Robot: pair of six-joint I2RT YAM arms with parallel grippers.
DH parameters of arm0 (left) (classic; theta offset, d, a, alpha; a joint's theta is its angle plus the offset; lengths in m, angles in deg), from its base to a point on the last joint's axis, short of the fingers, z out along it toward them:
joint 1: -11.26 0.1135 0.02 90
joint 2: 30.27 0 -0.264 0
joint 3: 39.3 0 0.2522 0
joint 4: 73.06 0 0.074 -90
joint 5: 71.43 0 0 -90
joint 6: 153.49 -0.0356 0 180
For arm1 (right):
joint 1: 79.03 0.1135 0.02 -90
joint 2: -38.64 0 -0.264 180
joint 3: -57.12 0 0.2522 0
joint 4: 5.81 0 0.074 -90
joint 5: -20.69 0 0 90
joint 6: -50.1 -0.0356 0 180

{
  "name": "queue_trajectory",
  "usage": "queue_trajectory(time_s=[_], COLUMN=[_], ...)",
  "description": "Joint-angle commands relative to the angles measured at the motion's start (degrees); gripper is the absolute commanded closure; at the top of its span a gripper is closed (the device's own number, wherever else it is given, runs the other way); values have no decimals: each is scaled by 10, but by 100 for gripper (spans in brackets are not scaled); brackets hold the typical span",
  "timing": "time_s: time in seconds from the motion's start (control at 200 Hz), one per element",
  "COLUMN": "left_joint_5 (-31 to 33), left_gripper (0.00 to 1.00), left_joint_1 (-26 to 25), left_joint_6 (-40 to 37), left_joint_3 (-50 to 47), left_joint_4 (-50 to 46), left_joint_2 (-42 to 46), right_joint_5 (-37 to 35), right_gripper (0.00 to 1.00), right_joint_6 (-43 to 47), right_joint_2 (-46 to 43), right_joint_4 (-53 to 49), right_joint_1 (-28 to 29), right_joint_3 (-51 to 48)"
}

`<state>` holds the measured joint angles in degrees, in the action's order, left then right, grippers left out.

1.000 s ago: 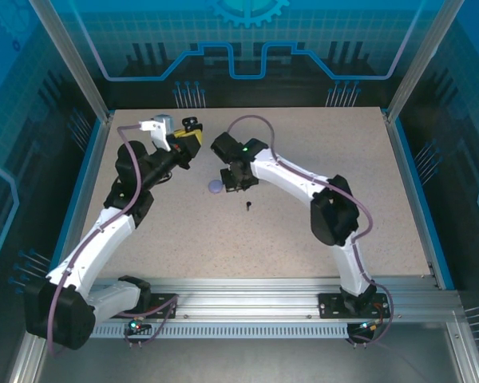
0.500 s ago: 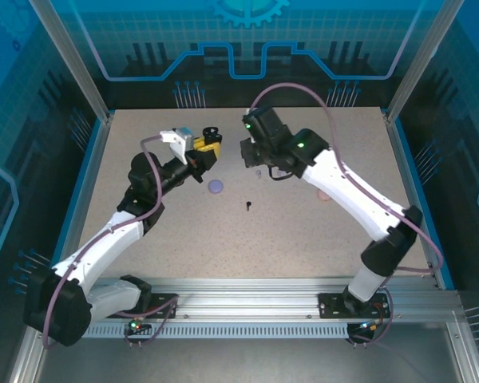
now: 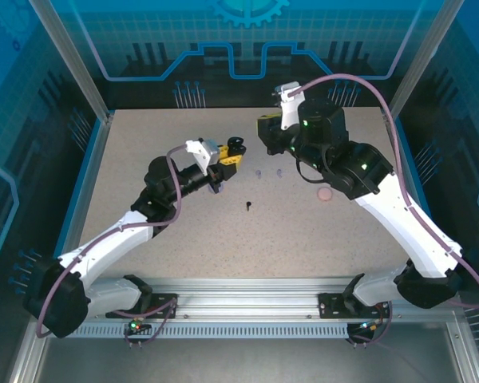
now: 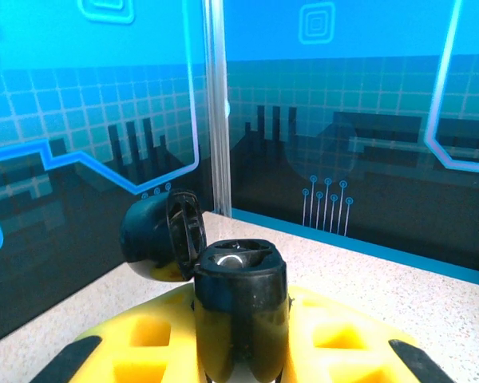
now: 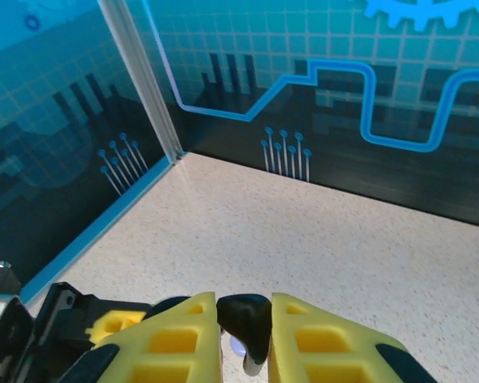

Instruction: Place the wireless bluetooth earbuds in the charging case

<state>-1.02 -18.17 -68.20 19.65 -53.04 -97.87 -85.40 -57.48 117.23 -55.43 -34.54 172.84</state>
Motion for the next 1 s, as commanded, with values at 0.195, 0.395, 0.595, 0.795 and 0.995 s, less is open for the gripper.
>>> queue_trajectory(time_s=[0.195,0.395,0.595,0.795,0.995], left_joint_5=[25,32,36,38,39], left_gripper=[100,100,100,100,100], left_joint_1=[-19,-20,-21,-21,-22], left_joint_6=[-8,7,11,13,14], left_joint_3=[36,40,41,44,46], left_joint_4=[85,97,98,95,91], left_joint_2=[-7,-3,-2,0,6], right_joint_5=[80,115,126,132,136], right_gripper=[82,81,82,82,82], right_joint_6=[35,43,40,35,31], right_joint_2=[-10,-20,-18,-14,-6], right_joint_4=[79,108,113,118,120], right_joint_1=[10,12,13,14,16], right_joint_3=[-34,-61,-63,-70,-71])
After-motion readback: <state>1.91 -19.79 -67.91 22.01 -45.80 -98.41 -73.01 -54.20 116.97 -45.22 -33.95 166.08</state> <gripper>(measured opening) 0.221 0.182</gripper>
